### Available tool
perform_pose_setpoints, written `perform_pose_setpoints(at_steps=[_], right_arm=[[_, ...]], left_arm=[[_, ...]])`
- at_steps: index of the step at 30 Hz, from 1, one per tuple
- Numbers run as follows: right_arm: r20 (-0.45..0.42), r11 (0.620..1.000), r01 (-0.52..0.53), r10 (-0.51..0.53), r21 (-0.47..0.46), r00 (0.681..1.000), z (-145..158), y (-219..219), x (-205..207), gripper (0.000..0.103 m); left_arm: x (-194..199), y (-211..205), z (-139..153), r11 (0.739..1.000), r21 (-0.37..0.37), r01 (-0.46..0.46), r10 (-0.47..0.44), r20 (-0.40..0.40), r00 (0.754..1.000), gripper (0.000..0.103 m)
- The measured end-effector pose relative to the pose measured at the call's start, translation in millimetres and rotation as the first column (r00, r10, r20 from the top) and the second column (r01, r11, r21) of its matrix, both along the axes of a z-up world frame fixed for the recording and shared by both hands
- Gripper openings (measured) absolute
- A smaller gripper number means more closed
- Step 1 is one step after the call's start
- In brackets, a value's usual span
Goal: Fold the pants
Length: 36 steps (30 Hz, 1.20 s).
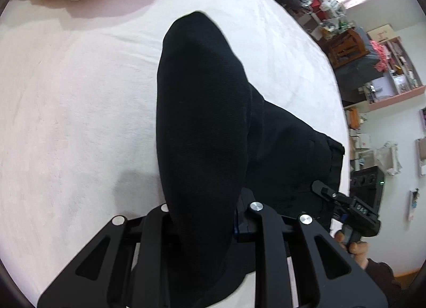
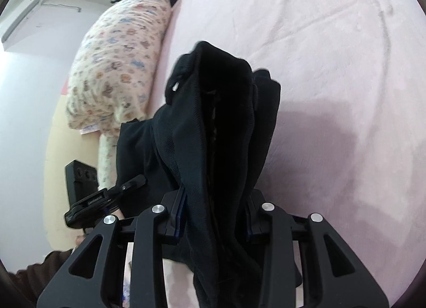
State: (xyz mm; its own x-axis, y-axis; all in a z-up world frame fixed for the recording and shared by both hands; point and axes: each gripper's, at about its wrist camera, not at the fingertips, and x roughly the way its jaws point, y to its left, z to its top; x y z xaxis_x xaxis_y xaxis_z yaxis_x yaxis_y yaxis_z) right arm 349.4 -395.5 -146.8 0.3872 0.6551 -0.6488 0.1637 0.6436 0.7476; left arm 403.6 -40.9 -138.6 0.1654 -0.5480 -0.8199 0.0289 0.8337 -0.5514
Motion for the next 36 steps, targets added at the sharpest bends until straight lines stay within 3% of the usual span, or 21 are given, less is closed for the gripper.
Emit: perform_pose_setpoints(at_steps=[8, 12, 14, 16, 19, 21, 23, 24, 27, 30, 33, 36], right_arm=[[-0.019, 0.996, 0.058, -0.06, -0.068, 0.998, -16.9, 0.7, 1.1, 0.035], [-0.037, 0.994, 0.07, -0.073, -0.08, 0.997, -15.0, 1.1, 1.6, 0.042], [-0.041, 0.994, 0.063, -0.067, -0.09, 0.997, -12.2, 2.1, 2.2, 0.043], [-0.043, 0.992, 0.063, -0.068, -0.111, 0.997, -8.4, 3.4, 2.3, 0.046], [-0.041, 0.987, 0.097, -0.103, -0.131, 0.994, -3.9, -5.1, -4.7, 0.051], [-0.032, 0.979, 0.14, -0.147, -0.149, 0.989, 0.7, -14.0, -12.7, 0.051], [0.047, 0.953, 0.204, -0.199, -0.223, 0.979, 19.1, -22.0, -22.9, 0.051], [0.095, 0.937, 0.229, -0.211, -0.265, 0.973, 30.1, -22.8, -26.3, 0.051], [0.241, 0.892, 0.221, -0.132, -0.394, 0.962, 62.7, -1.3, -28.8, 0.051], [0.283, 0.843, 0.12, 0.04, -0.524, 0.958, 75.1, 46.1, -23.0, 0.051], [0.274, 0.833, 0.076, 0.093, -0.548, 0.957, 69.7, 70.8, -19.8, 0.051], [0.251, 0.835, 0.078, 0.073, -0.544, 0.965, 61.3, 77.1, -17.1, 0.051]], left_arm=[[-1.3, 2.2, -15.3, 0.996, 0.085, 0.011, -0.013, 0.029, 0.999, 0.026], [-2.6, 8.7, -15.2, 0.988, 0.154, -0.015, 0.011, 0.029, 1.0, 0.055], [-4.9, 18.7, -13.4, 0.987, 0.157, -0.038, 0.033, 0.034, 0.999, 0.06], [-8.7, 32.5, -7.6, 0.979, 0.189, -0.078, 0.069, 0.055, 0.996, 0.079], [-13.8, 67.2, 2.7, 0.96, 0.233, -0.158, 0.138, 0.102, 0.985, 0.093], [-19.5, 90.5, 10.7, 0.934, 0.29, -0.21, 0.18, 0.126, 0.976, 0.095], [-25.8, 101.3, 22.3, 0.905, 0.351, -0.24, 0.189, 0.174, 0.966, 0.096], [-32.1, 103.0, 35.4, 0.886, 0.389, -0.251, 0.168, 0.236, 0.957, 0.097], [-47.6, 83.3, 66.8, 0.863, 0.442, -0.242, 0.068, 0.373, 0.925, 0.101], [-52.9, 31.7, 90.3, 0.852, 0.476, -0.216, -0.026, 0.452, 0.892, 0.101], [-54.9, -19.5, 87.7, 0.843, 0.507, -0.179, -0.077, 0.444, 0.892, 0.101], [-46.4, -55.8, 74.5, 0.874, 0.474, -0.106, -0.103, 0.393, 0.914, 0.101]])
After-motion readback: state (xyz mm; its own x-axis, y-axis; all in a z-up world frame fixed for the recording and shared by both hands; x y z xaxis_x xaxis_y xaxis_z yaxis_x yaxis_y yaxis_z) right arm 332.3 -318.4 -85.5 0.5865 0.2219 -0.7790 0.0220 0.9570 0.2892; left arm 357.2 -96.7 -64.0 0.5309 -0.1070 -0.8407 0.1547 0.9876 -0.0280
